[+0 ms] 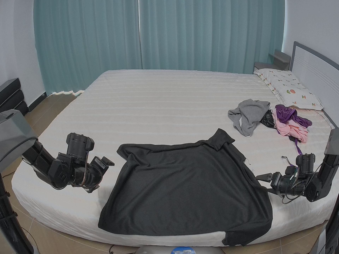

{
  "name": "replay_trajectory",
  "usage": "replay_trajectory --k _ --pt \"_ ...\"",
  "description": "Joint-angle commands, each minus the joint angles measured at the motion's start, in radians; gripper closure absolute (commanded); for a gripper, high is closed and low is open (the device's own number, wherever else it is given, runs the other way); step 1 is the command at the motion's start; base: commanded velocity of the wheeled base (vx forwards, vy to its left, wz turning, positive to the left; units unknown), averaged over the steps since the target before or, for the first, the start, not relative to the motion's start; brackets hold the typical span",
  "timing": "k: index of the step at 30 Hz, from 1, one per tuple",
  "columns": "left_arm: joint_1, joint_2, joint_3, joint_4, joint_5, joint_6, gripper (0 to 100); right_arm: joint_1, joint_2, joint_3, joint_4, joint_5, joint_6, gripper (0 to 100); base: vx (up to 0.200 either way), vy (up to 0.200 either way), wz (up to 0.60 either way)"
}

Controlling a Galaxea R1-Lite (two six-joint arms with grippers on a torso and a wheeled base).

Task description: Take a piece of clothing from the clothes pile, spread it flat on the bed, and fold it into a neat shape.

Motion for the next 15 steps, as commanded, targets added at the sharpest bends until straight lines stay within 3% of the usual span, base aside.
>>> replay_trajectory --k 1,5,15 --pt "0.007 0.045 -0.050 0.001 0.001 0.002 0 0.000 -0.001 0.000 0.000 0.000 0.000 0 0.000 0.000 0.00" --pt "0.013 0.085 -0.090 0.001 0.003 0.008 0 0.000 0.001 -0.002 0.000 0.000 0.002 0 0.000 0.000 0.00" --pt "0.068 0.367 -0.453 0.004 -0.031 0.127 0 0.000 0.001 -0.002 0.000 0.000 0.003 0 0.000 0.000 0.00"
